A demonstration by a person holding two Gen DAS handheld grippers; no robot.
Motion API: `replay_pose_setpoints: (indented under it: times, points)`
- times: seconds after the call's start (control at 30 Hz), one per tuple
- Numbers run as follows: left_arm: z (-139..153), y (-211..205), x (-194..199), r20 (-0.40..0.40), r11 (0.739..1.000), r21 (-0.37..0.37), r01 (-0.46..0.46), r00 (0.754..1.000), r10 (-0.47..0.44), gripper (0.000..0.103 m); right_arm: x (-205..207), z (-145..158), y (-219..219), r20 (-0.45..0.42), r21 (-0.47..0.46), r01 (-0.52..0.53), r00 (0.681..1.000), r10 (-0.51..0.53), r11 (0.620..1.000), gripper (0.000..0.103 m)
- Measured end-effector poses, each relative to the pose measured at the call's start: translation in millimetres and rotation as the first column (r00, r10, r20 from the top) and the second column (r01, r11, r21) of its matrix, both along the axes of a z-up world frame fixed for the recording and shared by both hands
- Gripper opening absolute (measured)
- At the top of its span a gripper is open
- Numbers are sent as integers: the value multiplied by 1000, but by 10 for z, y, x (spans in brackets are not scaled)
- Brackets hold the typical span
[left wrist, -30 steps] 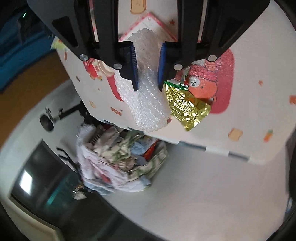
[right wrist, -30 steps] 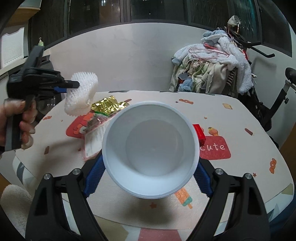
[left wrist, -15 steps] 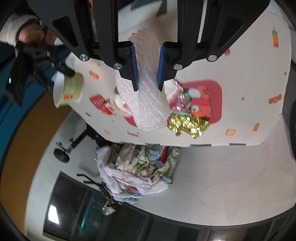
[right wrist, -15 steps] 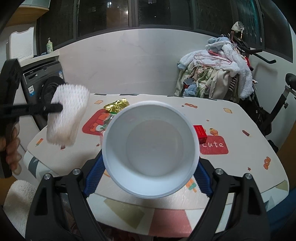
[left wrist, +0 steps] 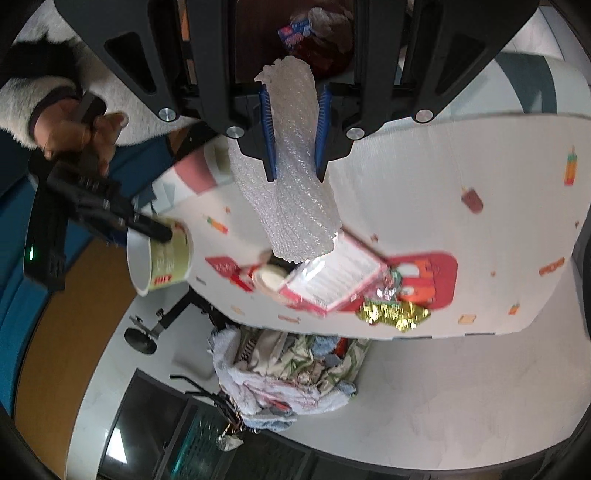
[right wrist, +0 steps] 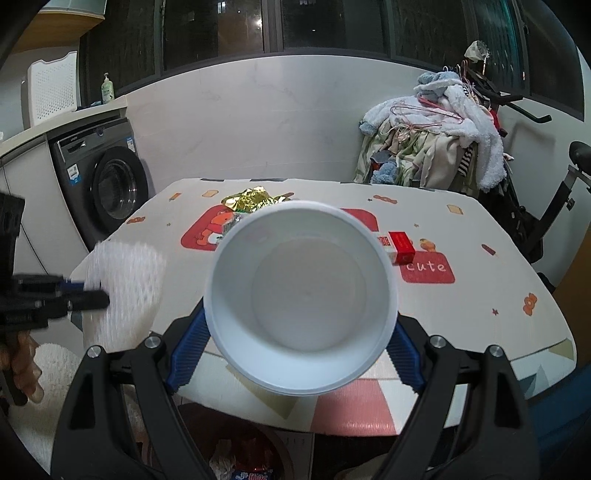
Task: Collect trash
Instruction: 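Lower the foam wrap into the bin with the left tool while the right tool drops the cup in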
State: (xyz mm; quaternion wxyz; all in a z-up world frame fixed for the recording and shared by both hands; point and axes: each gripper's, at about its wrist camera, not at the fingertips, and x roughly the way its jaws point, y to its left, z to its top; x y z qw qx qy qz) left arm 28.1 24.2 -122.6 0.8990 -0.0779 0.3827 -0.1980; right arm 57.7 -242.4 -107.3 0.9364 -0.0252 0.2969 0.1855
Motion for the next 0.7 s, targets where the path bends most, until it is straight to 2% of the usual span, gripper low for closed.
replay_pose_setpoints:
  times: [0.27, 0.53, 0.63, 0.7]
  points:
    - [-369, -231, -349, -56, 991, 103, 88, 995, -83, 20, -199, -85, -57, -18, -3, 9, 1000, -9, 1000, 84]
    - [-828, -519, -502, -138, 950, 232, 210, 974, -181, 21, -262, -330, -93, -68, -15, 17, 998, -18, 1000, 84]
    - [-925, -518, -468, -166, 951, 221, 216, 969, -181, 31, -249, -424, -89, -91, -14, 16, 996, -17, 1000, 84]
    - [-911, -467, -450, -154, 960, 203, 194, 974, -165, 50, -251, -465, -67, -101, -13, 13, 995, -15, 1000, 84]
